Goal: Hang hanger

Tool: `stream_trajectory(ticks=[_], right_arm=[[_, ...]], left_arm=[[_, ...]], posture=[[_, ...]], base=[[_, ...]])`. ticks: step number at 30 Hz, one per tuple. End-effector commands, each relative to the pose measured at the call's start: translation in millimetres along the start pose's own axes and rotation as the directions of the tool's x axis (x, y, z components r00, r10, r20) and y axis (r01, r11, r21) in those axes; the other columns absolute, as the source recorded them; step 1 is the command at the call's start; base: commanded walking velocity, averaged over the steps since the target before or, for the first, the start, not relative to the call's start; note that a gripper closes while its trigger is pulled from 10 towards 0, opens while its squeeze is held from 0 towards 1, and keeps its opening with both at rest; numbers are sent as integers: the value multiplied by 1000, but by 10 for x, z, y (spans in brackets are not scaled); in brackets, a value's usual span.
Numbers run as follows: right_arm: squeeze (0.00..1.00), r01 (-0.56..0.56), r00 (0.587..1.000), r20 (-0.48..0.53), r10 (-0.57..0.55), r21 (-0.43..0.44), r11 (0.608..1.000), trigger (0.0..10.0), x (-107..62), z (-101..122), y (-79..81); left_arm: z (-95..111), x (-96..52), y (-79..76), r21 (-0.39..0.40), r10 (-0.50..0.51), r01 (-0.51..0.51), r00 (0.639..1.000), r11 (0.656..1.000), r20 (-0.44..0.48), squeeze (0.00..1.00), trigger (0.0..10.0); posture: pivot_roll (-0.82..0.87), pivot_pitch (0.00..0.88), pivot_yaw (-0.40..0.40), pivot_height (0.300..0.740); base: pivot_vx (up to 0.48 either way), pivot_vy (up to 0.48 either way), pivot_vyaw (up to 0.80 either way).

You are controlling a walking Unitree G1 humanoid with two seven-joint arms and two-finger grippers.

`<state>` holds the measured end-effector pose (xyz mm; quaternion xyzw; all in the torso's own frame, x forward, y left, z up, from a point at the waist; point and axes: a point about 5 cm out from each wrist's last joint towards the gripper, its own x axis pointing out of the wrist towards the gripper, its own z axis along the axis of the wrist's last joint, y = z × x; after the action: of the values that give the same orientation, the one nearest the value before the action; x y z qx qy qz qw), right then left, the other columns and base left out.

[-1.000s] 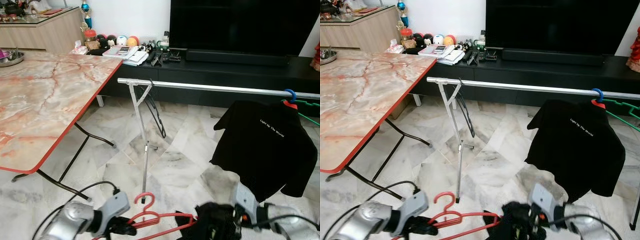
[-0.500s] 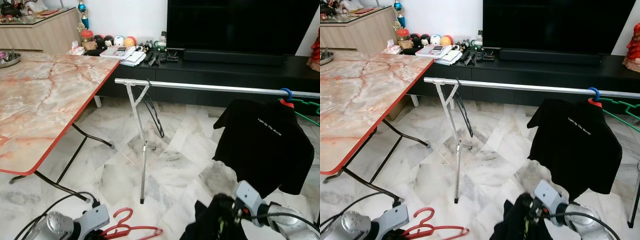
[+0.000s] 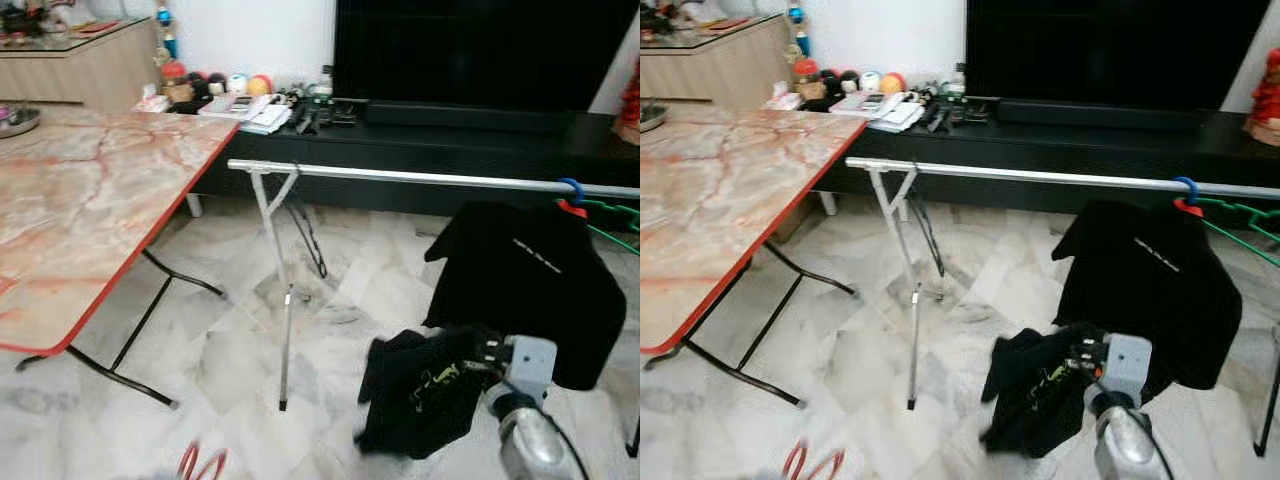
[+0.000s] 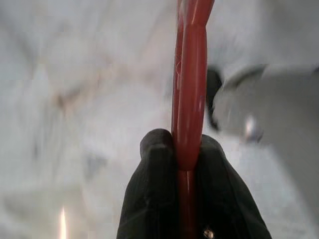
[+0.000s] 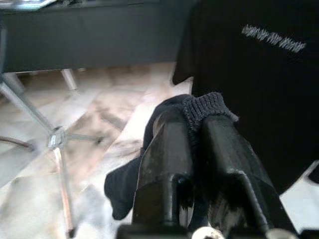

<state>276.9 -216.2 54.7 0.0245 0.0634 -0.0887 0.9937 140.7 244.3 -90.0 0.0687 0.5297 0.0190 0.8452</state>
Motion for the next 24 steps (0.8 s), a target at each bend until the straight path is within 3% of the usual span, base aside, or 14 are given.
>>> stream_trajectory(ticks=[1,2,3,4,8,12,17,24], right_arm=[[0,30,992,124,-38,65,997,6471,-86,231,108],[0,30,992,124,-38,65,997,6471,-86,231,108],[0,-4,991,137,-3,52,999,8235,-137,235,170],[0,-84,985,150,87,-25,996,10000,-214,214,266],[0,-51,993,108,52,-12,999,10000,-252,153,234],[0,17,985,171,-8,-46,999,10000,-164,301,155],[0,-3,987,157,11,-48,999,10000,-169,292,208],[0,-50,989,136,62,-89,995,10000,-211,237,282]], left_arm=[[-166,-26,60,-148,84,-87,996,985,-25,0,10000],[-166,-26,60,-148,84,-87,996,985,-25,0,10000],[-175,-28,66,-189,100,-102,995,977,-23,0,10000],[-173,-29,77,-206,116,-117,993,972,-19,0,10000],[-151,-27,73,-184,115,-113,993,976,-1,0,10000],[-25,-4,40,-223,108,-98,994,970,31,0,10000],[90,22,-37,-203,87,-75,995,976,52,0,10000],[146,30,-60,-227,89,-72,994,971,66,0,10000]], posture=[[54,0,6,740],[54,0,6,740],[57,0,6,740],[67,0,2,740],[78,0,-11,740],[79,0,3,740],[79,0,2,740],[79,0,2,740]], base=[[0,0,0],[0,0,0],[0,0,0],[0,0,0],[0,0,0],[0,0,0],[0,0,0],[0,422,0]])
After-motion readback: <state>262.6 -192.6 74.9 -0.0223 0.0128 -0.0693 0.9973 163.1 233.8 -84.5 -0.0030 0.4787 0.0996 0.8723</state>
